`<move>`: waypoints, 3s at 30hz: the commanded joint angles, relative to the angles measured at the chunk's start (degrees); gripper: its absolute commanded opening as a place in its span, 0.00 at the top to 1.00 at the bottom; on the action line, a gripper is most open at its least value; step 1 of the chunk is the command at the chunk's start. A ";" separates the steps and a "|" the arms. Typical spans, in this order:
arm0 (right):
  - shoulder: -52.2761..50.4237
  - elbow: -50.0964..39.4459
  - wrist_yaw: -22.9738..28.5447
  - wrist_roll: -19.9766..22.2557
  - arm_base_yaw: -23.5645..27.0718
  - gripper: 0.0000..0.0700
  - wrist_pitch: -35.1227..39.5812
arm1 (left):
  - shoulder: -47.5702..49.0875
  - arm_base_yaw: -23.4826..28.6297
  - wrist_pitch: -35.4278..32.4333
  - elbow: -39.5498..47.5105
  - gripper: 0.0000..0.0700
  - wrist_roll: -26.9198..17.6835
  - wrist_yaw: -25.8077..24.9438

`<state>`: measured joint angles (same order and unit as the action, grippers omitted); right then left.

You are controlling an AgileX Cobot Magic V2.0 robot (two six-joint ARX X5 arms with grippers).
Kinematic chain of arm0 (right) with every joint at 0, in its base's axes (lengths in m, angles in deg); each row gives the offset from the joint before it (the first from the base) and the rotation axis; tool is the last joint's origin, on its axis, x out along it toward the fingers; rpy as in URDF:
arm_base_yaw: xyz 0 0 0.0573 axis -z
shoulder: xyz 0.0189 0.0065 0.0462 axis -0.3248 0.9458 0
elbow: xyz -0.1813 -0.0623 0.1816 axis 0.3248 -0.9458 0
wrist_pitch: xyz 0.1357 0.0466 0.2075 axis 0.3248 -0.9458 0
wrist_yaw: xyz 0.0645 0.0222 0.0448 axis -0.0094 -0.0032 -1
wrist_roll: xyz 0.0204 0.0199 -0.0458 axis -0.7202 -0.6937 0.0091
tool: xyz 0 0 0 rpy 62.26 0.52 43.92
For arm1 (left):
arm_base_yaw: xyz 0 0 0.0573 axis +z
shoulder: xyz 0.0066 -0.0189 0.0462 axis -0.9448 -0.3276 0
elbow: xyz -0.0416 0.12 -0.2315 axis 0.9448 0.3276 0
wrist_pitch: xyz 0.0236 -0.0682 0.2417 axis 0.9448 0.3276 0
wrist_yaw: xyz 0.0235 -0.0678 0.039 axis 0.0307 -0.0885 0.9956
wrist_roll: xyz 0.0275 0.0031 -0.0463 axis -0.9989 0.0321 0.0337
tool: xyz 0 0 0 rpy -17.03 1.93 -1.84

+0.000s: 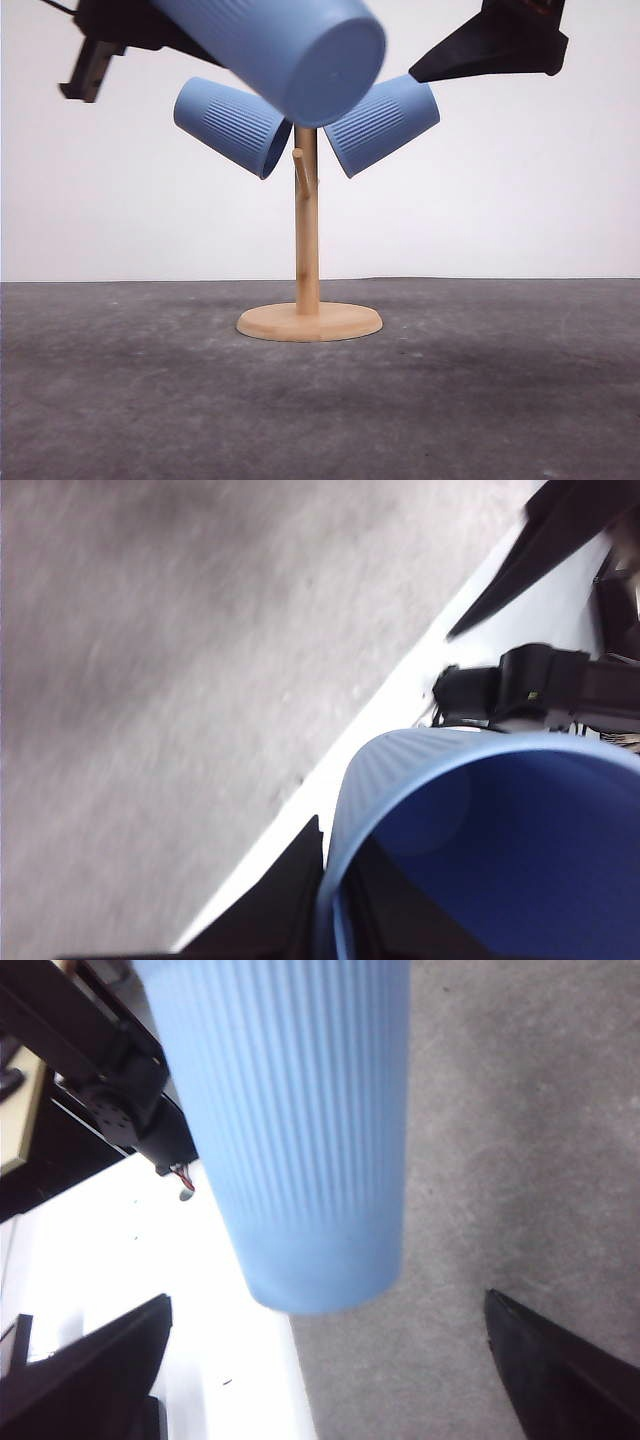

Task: Place three cups

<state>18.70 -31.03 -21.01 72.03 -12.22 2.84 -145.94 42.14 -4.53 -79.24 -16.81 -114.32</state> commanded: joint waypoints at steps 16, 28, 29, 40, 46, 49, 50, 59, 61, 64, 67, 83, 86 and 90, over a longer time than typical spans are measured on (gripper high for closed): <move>0.37 0.66 4.26 -5.54 -5.28 0.22 2.82 | -0.52 -6.77 -9.50 -1.46 1.00 7.33 -1.01; 0.37 0.66 4.47 -5.53 -5.95 0.52 1.57 | -0.52 -7.03 -9.50 -1.46 1.00 7.27 -1.03; 0.37 0.66 4.47 -5.54 -5.94 0.52 1.56 | -0.52 -7.03 -9.50 -1.46 1.00 7.26 -1.03; 0.28 0.74 4.25 -8.88 -4.77 0.52 1.47 | -0.52 -6.15 -9.48 -1.46 0.58 6.97 -1.01; 0.24 0.74 4.18 -9.38 -2.78 0.52 -1.70 | -0.52 -3.15 -9.25 -1.50 0.47 6.25 -1.01; 0.24 0.76 3.99 -9.76 -1.87 0.52 -4.19 | -0.37 -0.23 -8.96 -1.53 0.47 5.74 -1.01; 0.24 0.76 3.97 -10.06 -1.67 0.52 -4.98 | -0.26 0.84 -8.97 -1.53 0.47 5.46 -1.01; 0.86 0.76 2.23 -28.27 -1.52 0.52 -6.76 | 4.08 12.05 -9.05 -1.55 0.30 4.24 -1.01; 1.60 0.76 1.68 -31.86 -1.52 0.52 -6.65 | 5.68 14.40 -9.15 -1.55 0.30 4.18 -1.01; 3.66 0.74 -0.77 -36.47 -1.52 0.52 -4.92 | 8.07 16.96 -9.06 -1.55 0.30 3.15 -1.01; 7.35 0.74 -5.99 -42.72 -1.51 0.52 -0.19 | 10.31 18.55 -9.08 -1.55 0.30 2.17 -1.01; 22.92 0.74 -17.67 -75.05 3.46 0.52 31.03 | 14.10 19.41 -9.06 -1.55 0.31 1.67 -0.98; 24.65 0.74 -17.62 -77.90 4.35 0.52 34.49 | 14.10 19.41 -9.08 -1.55 0.31 1.67 -0.98; 26.64 0.74 -17.74 -85.35 4.74 0.52 43.35 | 14.10 19.39 -9.08 -1.55 0.31 1.67 -0.98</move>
<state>44.83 -30.75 -38.32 -8.08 -7.52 43.36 -131.68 61.60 -13.38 -79.28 -14.11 -115.22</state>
